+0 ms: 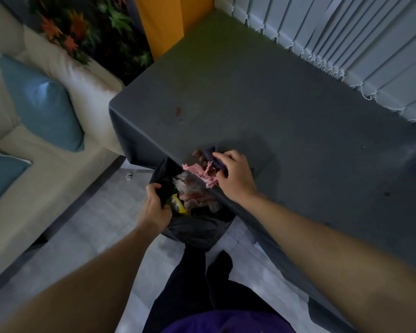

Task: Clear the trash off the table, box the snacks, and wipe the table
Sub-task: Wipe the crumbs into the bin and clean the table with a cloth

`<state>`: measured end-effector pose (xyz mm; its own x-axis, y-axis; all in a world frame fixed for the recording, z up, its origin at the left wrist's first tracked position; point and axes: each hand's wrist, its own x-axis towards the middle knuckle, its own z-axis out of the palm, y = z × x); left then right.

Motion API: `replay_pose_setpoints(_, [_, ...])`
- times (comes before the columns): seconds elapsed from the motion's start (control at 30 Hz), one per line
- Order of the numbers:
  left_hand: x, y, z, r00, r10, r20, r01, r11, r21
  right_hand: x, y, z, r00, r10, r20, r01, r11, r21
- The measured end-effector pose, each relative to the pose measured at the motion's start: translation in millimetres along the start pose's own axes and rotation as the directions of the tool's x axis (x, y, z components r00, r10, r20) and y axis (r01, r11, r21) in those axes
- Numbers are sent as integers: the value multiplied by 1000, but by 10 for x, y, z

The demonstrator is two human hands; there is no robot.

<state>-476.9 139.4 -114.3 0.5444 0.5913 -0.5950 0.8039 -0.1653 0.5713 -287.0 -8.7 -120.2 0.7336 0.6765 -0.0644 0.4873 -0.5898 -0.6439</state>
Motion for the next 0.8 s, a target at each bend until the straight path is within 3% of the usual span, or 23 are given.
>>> replay_pose_setpoints(0.1, [-6,9,22,1000,11,-20,-11,999,31,-25,-5,24,999,-28,23,28,1000,-14])
replay_pose_setpoints(0.27, [15,27,52,998,43,-53,-38,995,89,-174,-71,25,949,-265,169,254,964,84])
replay_pose_setpoints(0.33, [15,26,47,998,44,-43,-40,995,96,-152,-59,3,948,-305,95,296,950,94])
replay_pose_setpoints(0.43, [26,11,35,999,33,-26,-30,996,89,-22,-24,-14,974,-100,-205,121,988,92])
replay_pose_setpoints(0.5, [38,6,32,999,33,-35,-30,995,95,76,-45,-36,962,94,-258,-56,987,151])
replay_pose_setpoints(0.6, [60,-7,28,998,33,-47,-28,995,98,133,-80,12,983,133,-124,-123,989,80])
replay_pose_setpoints(0.73, [91,-1,17,998,39,-53,-35,996,80,10,-120,21,986,-111,128,100,991,89])
replay_pose_setpoints(0.8, [108,2,1,998,39,-45,-35,996,78,42,-106,-21,982,-162,93,150,981,126])
